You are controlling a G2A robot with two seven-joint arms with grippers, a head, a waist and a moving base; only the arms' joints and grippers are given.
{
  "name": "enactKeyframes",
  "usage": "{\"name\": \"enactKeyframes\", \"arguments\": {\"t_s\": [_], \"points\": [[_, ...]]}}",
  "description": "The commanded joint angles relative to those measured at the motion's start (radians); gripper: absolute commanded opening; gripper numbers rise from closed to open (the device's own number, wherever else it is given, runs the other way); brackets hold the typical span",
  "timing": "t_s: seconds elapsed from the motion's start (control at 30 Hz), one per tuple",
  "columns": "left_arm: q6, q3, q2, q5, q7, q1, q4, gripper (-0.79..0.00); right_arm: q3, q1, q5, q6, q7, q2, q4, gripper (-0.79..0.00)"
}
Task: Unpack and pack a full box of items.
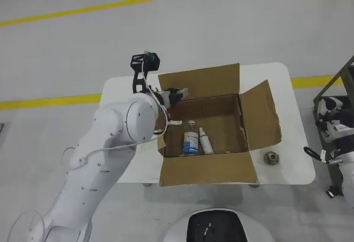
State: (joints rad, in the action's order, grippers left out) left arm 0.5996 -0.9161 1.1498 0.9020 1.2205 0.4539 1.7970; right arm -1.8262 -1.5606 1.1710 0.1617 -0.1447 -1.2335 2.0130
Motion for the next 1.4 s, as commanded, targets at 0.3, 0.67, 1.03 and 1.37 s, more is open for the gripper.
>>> {"name": "enactKeyframes", "arguments": {"t_s": [0.3,0.67,1.03,1.37], "points": [[-0.039,-0.189,-0.039,0.122,0.039,0.176,0.082,0.0,0.012,0.002,0.011,0.005,0.005,0.002,-0.006,-0.785],[-0.039,-0.189,-0.039,0.122,0.039,0.176,0.082,0.0,0.023,-0.007,0.02,0.012,0.003,0.003,-0.009,-0.785],[-0.261,-0.207,-0.064,0.417,-0.143,0.3,0.112,0.0,0.032,-0.013,0.017,0.01,0.012,0.004,-0.032,-0.785],[-0.521,-0.38,-0.106,0.527,-0.191,0.558,0.204,0.0,0.04,-0.009,0.04,0.046,-0.024,0.009,-0.063,-0.785]]}}
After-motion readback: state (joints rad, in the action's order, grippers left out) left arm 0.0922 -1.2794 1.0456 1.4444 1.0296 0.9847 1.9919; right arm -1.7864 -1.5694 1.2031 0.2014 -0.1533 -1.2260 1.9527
